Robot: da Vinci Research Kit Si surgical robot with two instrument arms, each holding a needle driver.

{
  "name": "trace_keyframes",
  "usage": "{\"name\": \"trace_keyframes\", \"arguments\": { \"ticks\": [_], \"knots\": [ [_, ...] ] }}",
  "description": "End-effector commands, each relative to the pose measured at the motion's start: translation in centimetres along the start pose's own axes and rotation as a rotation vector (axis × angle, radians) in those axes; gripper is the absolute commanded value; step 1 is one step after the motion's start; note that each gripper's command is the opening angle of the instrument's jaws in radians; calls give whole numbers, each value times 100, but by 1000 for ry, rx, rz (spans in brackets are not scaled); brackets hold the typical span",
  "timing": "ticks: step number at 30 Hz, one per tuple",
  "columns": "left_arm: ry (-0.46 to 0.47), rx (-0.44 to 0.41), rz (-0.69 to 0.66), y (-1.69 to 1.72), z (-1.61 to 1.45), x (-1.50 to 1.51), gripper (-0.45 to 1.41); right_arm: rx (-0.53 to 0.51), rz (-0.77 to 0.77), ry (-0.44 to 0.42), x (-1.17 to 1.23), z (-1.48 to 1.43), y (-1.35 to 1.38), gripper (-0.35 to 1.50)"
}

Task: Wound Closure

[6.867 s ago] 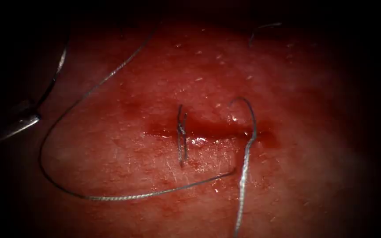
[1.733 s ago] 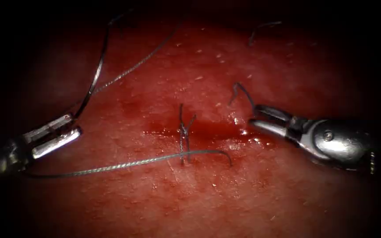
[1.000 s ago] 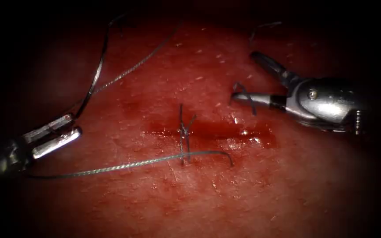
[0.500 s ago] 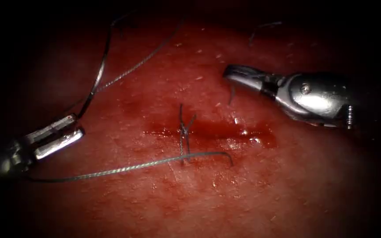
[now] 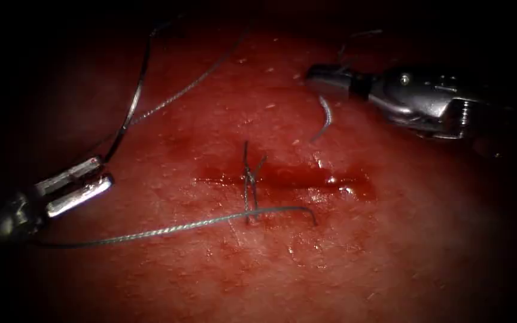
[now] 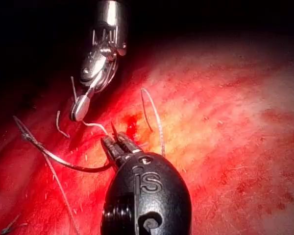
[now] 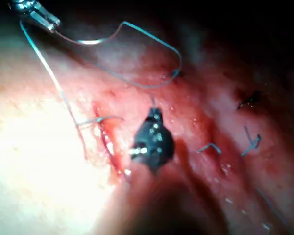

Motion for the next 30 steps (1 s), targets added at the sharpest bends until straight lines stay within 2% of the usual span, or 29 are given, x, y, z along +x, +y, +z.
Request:
{"name": "trace_keyframes", "arguments": {
  "ticks": [1,16,18,19,20,23,27,30],
  "knots": [
    [1,0,0,3,6,-2,-45,0,1,0,-2,8,0,-35],
    [0,-2,-2,1,4,-1,-45,-18,30,-9,17,17,12,-35],
    [-1,-4,-3,-2,3,0,-45,-21,36,-13,17,18,13,59],
    [-1,-5,-4,-3,3,1,-45,-20,36,-6,17,18,13,96],
    [-4,-7,-5,-5,4,1,-45,-19,37,3,17,18,14,121],
    [-3,-4,-7,-8,6,1,-45,-33,39,62,18,13,13,145],
    [10,18,-15,-13,9,4,-45,-41,44,143,19,-4,6,146],
    [26,44,-50,-32,6,3,-45,-35,38,182,21,-29,-8,146]
  ]
}}
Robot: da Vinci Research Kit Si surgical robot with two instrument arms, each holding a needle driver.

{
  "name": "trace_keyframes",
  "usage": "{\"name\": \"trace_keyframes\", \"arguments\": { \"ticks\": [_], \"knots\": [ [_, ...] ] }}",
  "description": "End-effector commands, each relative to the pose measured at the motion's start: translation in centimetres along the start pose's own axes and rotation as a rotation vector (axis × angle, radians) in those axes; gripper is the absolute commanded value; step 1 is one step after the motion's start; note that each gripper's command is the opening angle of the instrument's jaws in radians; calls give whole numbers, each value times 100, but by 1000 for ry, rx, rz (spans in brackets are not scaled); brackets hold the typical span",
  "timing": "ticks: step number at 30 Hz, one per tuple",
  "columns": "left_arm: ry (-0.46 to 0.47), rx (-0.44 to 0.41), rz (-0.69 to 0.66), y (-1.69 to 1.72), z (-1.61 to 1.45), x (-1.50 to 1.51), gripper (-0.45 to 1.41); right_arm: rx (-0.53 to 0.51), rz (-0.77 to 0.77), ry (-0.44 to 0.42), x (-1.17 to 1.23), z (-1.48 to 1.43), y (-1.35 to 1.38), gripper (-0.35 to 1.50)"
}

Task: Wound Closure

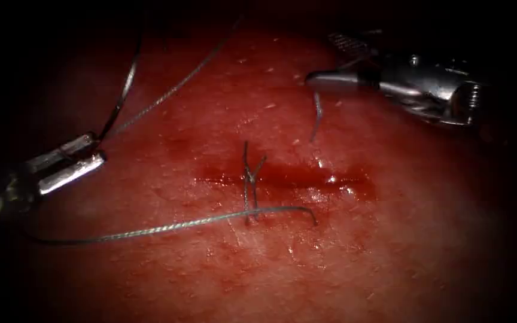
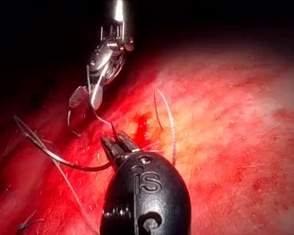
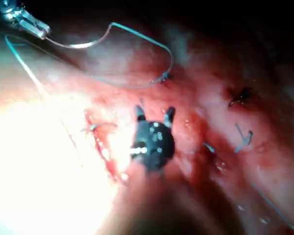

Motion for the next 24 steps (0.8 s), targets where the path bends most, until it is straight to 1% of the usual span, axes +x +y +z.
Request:
{"name": "trace_keyframes", "arguments": {
  "ticks": [1,2,4,5,8,10,11,12,13,14,16,17,20,24],
  "knots": [
    [-3,23,-9,-14,1,-9,-45,13,-19,14,1,-17,-14,146],
    [-18,37,-6,-29,-4,-19,-45,18,-31,29,6,-30,-19,146],
    [-35,60,-1,-48,-11,-34,-45,27,-53,37,14,-44,-24,146],
    [-51,76,3,-66,-16,-52,-45,34,-73,46,24,-56,-26,146],
    [-61,101,-8,-82,-19,-79,-45,40,-86,62,34,-67,-25,148],
    [-66,106,-7,-84,-21,-98,-45,43,-86,72,39,-75,-24,148],
    [-88,95,-14,-79,-22,-111,-35,44,-84,85,41,-80,-23,148],
    [-97,91,-34,-76,-22,-116,-11,43,-83,90,41,-82,-22,148],
    [-106,90,-55,-72,-22,-120,5,42,-83,96,40,-83,-21,148],
    [-110,91,-84,-66,-23,-123,27,41,-84,99,39,-83,-21,148],
    [-84,60,-100,-56,-24,-124,54,39,-87,105,36,-83,-21,148],
    [-65,27,-101,-48,-25,-122,68,38,-90,107,33,-82,-21,148],
    [-9,-71,-125,-25,-31,-110,83,35,-98,110,24,-79,-21,148],
    [8,-191,-127,10,-40,-88,98,32,-110,117,11,-76,-20,148]
  ]
}}
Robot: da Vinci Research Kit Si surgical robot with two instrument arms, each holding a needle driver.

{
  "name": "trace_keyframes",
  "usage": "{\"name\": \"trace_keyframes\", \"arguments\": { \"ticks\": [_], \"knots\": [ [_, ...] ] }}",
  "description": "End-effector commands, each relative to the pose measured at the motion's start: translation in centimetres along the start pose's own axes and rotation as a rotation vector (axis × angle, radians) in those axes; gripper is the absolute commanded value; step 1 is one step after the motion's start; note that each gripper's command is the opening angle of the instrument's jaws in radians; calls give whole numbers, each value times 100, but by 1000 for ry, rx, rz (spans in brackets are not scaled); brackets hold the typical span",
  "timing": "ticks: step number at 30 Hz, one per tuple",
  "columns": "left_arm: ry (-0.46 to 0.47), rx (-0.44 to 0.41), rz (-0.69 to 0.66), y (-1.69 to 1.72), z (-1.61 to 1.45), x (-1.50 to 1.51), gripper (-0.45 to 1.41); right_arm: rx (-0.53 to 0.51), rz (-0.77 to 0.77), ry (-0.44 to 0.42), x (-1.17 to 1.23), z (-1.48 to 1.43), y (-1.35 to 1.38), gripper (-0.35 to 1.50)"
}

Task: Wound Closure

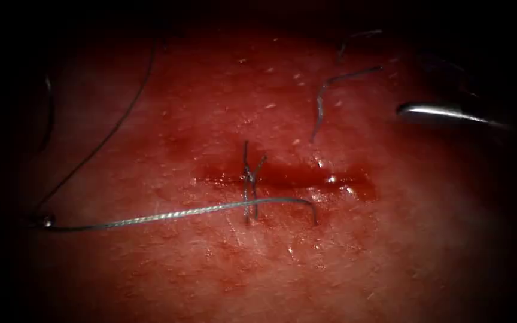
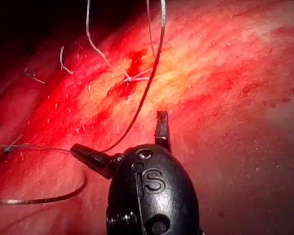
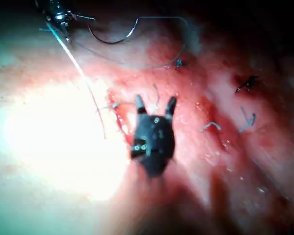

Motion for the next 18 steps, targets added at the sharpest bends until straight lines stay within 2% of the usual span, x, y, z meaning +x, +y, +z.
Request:
{"name": "trace_keyframes", "arguments": {
  "ticks": [1,6,10,16,18],
  "knots": [
    [-3,-19,24,11,4,1,101,-3,-2,0,-13,5,-3,148],
    [-2,-77,87,46,-5,22,100,0,-13,-1,-24,5,-6,148],
    [8,-103,116,49,-13,31,93,2,-15,-3,-25,4,-8,148],
    [-70,-76,204,45,-8,16,83,0,-15,-3,-24,6,-10,148],
    [-80,-58,214,41,-3,10,74,-1,-15,-3,-24,7,-11,148]
  ]
}}
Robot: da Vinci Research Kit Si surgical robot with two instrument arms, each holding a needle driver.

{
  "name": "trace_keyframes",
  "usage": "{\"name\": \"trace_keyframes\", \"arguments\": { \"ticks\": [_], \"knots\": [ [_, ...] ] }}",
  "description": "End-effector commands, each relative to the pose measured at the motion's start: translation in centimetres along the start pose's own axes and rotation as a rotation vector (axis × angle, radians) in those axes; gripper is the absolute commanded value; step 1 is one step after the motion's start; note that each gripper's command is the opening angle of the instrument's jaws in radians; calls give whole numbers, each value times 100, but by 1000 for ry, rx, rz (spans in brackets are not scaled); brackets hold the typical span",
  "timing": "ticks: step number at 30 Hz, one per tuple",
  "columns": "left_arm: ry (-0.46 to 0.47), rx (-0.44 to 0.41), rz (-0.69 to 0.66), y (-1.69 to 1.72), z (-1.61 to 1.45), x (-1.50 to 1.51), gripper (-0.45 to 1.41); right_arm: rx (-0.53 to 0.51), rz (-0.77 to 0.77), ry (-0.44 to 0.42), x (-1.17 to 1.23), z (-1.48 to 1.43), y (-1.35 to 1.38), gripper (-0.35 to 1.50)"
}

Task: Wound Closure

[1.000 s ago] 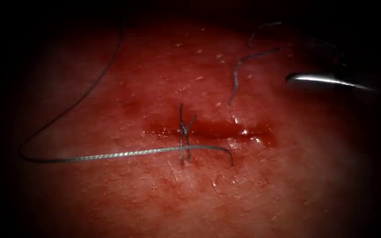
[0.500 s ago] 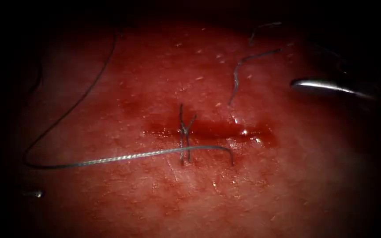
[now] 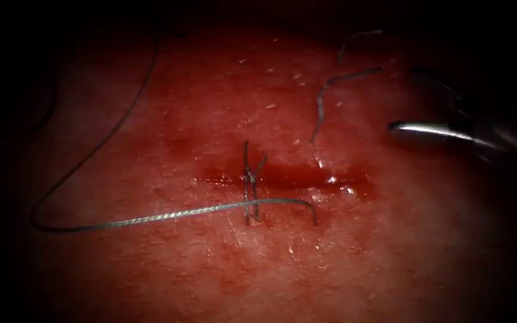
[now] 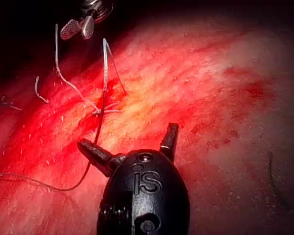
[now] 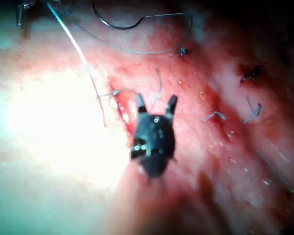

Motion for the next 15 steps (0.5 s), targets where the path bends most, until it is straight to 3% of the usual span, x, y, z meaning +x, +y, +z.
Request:
{"name": "trace_keyframes", "arguments": {
  "ticks": [1,7,15],
  "knots": [
    [-8,11,13,0,10,-9,69,1,1,-1,-6,6,-5,148],
    [-56,78,50,-12,24,-34,32,0,-1,1,-7,8,-9,148],
    [-88,117,77,-26,24,-54,26,-1,-2,1,-8,9,-11,148]
  ]
}}
